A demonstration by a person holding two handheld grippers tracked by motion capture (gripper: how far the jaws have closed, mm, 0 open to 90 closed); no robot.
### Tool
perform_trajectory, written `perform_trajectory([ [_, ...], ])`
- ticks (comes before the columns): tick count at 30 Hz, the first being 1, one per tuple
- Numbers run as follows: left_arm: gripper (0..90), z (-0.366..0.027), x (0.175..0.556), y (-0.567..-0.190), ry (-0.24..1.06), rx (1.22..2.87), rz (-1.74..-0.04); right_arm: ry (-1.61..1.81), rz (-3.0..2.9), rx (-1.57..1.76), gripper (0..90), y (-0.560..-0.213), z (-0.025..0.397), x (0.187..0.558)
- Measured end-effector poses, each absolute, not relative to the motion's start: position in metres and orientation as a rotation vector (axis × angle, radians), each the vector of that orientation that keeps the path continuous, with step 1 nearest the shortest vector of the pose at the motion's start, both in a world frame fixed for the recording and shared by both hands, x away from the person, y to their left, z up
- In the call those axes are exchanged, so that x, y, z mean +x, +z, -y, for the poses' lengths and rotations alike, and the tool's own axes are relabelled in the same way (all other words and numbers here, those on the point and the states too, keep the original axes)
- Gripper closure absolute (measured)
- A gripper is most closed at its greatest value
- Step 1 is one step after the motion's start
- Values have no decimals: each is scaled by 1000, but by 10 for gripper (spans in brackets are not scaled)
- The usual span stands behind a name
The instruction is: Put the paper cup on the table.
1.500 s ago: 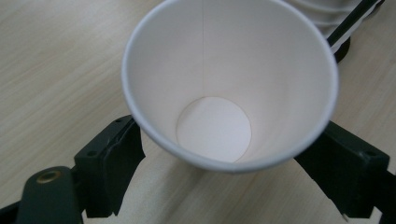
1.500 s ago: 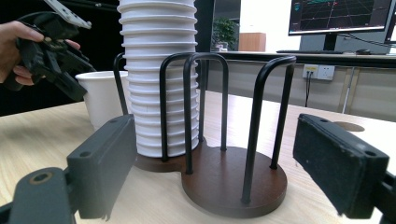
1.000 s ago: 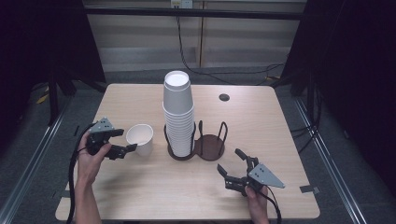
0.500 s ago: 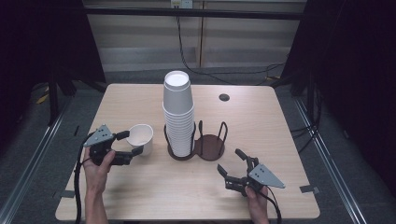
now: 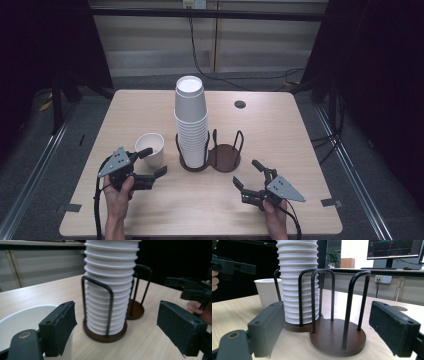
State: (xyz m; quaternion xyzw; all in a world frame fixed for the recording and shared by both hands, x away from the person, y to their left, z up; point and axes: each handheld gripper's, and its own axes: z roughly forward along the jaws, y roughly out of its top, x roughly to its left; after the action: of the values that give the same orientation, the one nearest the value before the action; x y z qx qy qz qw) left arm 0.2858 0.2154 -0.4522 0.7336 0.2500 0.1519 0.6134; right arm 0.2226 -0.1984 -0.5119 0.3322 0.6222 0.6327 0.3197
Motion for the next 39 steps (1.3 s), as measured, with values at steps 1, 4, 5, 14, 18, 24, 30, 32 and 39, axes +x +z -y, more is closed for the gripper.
perform_trajectory([
  [1,156,-213,285,-455,349,1681,-568,1664,-1636,874,129,-512,198,223],
  [4,155,-206,282,-460,365,1678,-580,1664,-1637,874,129,-512,198,223],
  [5,155,-203,281,-462,359,1686,-571,1663,-1639,876,129,-512,198,223],
  [14,154,-182,263,-473,419,1642,-551,1659,-1638,880,129,-512,198,223],
  [18,154,-174,259,-484,427,1658,-532,1658,-1640,881,129,-512,198,223],
  [24,153,-171,257,-498,432,1662,-554,1659,-1642,880,129,-512,198,223],
  [30,153,-170,253,-506,435,1605,-557,1659,-1643,878,129,-512,198,223],
  [32,153,-167,252,-507,444,1601,-557,1659,-1646,881,130,-512,198,223],
  [39,136,-170,247,-510,498,1528,-515,1650,-1643,892,133,-512,198,223],
])
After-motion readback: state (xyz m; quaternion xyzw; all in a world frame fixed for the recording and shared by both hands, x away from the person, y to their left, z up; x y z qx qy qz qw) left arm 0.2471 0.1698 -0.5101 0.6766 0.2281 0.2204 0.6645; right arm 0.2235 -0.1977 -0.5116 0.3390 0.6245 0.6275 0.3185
